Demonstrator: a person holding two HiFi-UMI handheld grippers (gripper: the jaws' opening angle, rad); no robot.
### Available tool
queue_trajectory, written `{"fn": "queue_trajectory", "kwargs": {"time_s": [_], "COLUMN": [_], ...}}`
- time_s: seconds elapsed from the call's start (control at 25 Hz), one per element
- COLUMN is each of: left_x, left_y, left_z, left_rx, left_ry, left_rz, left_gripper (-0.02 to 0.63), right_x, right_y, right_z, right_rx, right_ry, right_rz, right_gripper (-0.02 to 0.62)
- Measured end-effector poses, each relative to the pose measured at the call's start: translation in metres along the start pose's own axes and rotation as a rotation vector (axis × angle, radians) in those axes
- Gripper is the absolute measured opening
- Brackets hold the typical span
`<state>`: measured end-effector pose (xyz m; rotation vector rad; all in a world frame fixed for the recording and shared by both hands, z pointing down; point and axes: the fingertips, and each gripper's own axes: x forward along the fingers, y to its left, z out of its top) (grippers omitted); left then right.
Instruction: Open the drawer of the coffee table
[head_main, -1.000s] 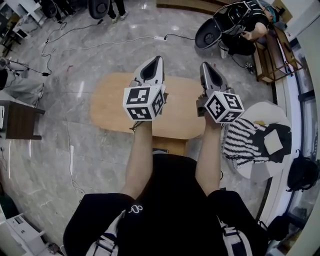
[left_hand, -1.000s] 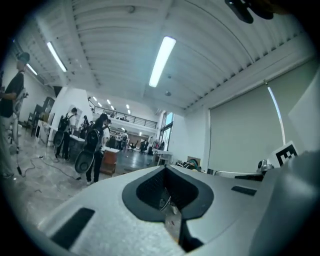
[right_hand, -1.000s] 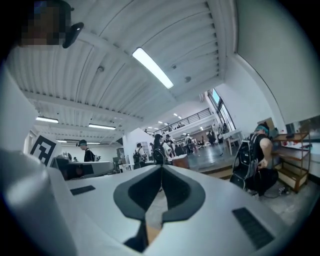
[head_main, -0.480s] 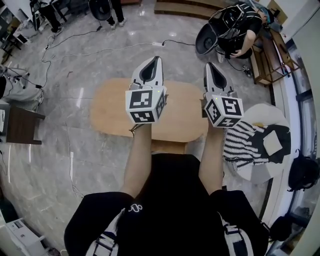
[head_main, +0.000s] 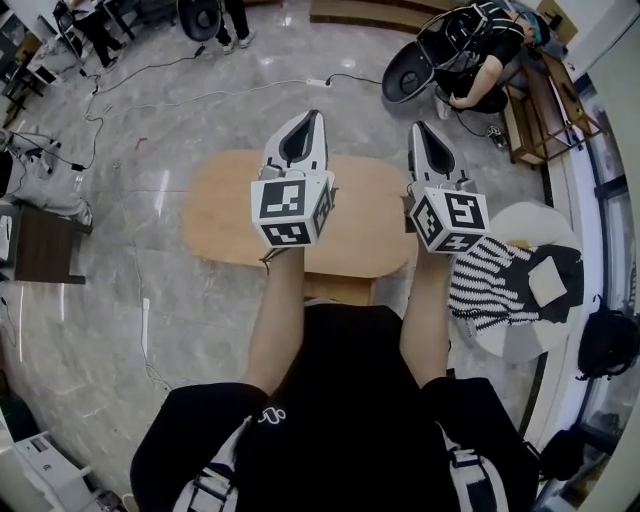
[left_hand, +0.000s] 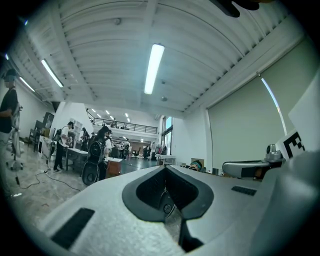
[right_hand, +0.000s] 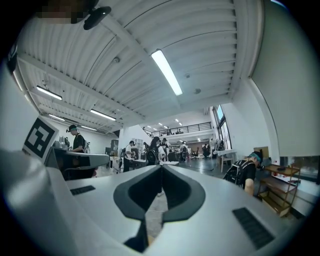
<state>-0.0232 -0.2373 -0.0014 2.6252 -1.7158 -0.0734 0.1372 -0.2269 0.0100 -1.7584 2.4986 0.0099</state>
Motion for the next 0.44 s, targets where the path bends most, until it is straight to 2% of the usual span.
{"fn": "queue_trajectory", "kwargs": {"time_s": [0.44], "left_x": [-0.0059], "left_y": [0.0039], "left_z": [0.0028], "left_rx": [0.006], "left_ry": [-0.002], "left_rz": [0.014], "left_gripper": [0.009], "right_x": [0.0009], "right_y": [0.0072], "right_z": [0.0018], "right_rx": [-0.003], "right_ry": [0.0], "right_rz": [0.016], "right_gripper": [0.012]}}
